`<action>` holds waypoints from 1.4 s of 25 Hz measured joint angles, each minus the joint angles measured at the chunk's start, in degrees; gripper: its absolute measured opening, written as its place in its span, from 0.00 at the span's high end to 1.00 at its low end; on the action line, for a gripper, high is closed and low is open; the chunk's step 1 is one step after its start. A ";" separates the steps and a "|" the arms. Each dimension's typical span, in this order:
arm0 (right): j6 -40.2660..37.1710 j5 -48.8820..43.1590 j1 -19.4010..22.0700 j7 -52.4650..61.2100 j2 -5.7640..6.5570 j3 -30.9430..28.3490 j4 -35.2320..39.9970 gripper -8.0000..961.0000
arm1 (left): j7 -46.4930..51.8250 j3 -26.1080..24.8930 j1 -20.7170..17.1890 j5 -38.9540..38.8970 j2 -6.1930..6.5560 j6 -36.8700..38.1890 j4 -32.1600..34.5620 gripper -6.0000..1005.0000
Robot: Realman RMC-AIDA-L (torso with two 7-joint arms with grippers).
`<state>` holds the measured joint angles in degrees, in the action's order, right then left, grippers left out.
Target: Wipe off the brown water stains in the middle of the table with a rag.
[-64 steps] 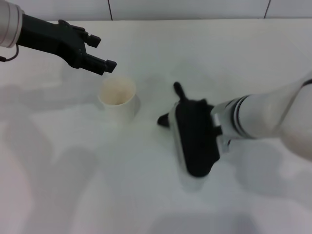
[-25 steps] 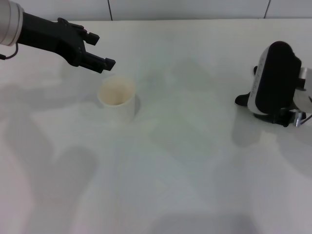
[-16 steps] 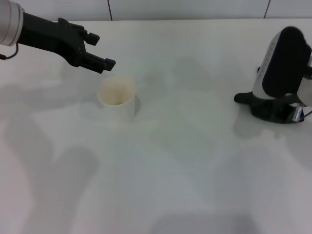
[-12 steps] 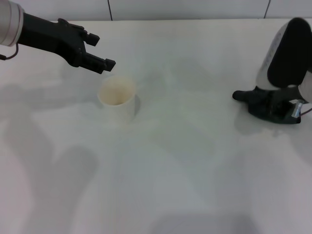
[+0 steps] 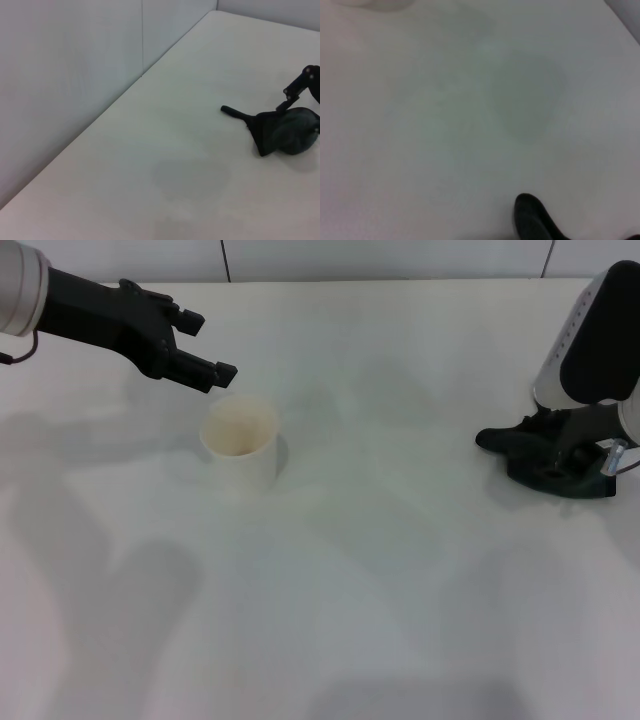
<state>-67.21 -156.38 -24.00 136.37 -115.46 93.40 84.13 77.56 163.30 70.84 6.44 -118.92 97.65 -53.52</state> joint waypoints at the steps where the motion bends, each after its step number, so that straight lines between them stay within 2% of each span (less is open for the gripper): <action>1: -0.36 0.18 -0.13 -0.04 -0.01 0.00 0.05 0.67 | -0.01 0.00 0.00 0.03 0.00 0.00 0.00 0.14; 3: -1.05 0.49 -0.35 -0.06 0.03 -0.02 0.15 0.63 | -0.03 0.00 0.00 0.06 0.00 0.00 0.00 0.14; 5: -1.68 0.74 -0.42 -0.07 0.08 -0.18 0.65 0.39 | -0.04 0.00 0.00 0.07 0.00 -0.04 0.00 0.14; 10: -3.05 6.26 0.02 -1.08 0.12 -3.38 3.21 0.15 | 0.07 0.00 0.00 -0.12 0.00 0.66 -0.07 0.14; 15: -6.83 19.93 -0.25 -6.27 0.38 -13.17 2.97 0.10 | 0.35 -0.06 -0.02 -2.91 -0.01 9.75 -2.69 0.14; 20: -7.70 24.53 0.02 -7.69 0.36 -18.92 1.98 0.09 | 2.27 -0.10 -1.58 -5.57 -0.48 16.55 -6.24 0.14; 23: -7.74 27.51 -0.07 -8.73 0.37 -21.22 -0.05 0.09 | 3.97 -0.15 -3.86 -6.02 -0.67 16.76 -4.65 0.14; 30: -7.10 36.67 -0.46 -15.77 0.43 -27.93 -9.42 0.09 | 3.17 -0.16 -10.76 -10.14 -0.31 16.30 5.14 0.14; 35: -7.08 36.11 0.29 -19.37 0.64 -28.53 -11.27 0.09 | 0.03 -0.12 -14.99 -9.14 -0.16 15.82 6.72 0.14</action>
<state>-74.29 -120.27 -23.71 117.00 -114.82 64.88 72.85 77.59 163.18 55.85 -2.69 -119.08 113.47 -46.80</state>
